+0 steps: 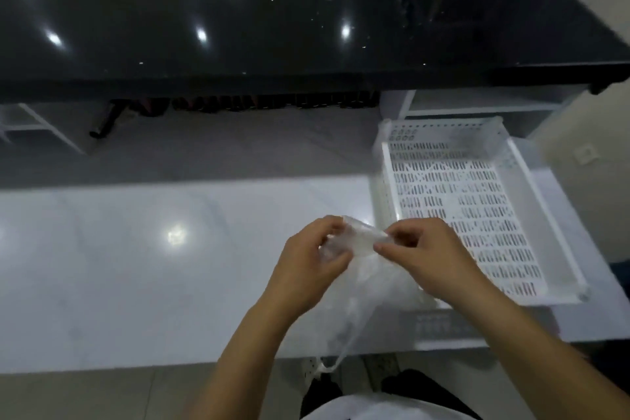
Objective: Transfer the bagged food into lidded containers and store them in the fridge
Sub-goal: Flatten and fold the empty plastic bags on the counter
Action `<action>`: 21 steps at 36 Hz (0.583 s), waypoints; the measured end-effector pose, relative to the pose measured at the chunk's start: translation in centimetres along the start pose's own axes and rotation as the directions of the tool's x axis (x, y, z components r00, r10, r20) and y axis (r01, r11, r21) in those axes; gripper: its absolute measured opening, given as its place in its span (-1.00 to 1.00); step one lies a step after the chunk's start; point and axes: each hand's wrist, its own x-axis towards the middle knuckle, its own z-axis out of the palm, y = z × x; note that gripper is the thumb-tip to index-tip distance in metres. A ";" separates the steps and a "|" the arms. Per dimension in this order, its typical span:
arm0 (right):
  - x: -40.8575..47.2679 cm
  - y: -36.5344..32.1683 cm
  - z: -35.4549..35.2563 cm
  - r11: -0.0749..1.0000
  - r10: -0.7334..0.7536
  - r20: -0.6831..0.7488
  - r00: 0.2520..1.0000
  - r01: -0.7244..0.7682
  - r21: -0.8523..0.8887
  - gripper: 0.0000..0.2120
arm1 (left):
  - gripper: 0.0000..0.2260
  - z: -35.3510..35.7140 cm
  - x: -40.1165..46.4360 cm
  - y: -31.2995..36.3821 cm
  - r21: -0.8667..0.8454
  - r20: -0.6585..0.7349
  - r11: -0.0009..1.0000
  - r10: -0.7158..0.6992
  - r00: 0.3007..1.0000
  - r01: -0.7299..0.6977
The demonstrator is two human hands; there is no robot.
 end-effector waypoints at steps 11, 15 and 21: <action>-5.2 3.0 -2.4 0.859 0.429 -0.131 0.894 -0.359 0.364 -0.73 | -0.84 7.4 0.6 3.6 0.319 -0.067 0.829 0.504 0.861 -0.460; -7.8 3.6 -3.0 0.642 0.454 -0.023 0.891 -0.310 0.701 -0.70 | -0.77 9.4 -0.6 4.7 0.313 -0.064 0.754 0.624 0.779 -0.578; -12.7 6.9 -4.2 0.543 0.348 -0.026 0.937 -0.179 0.820 -0.56 | -0.73 11.5 -3.8 5.9 0.234 0.187 0.707 0.641 0.745 -0.667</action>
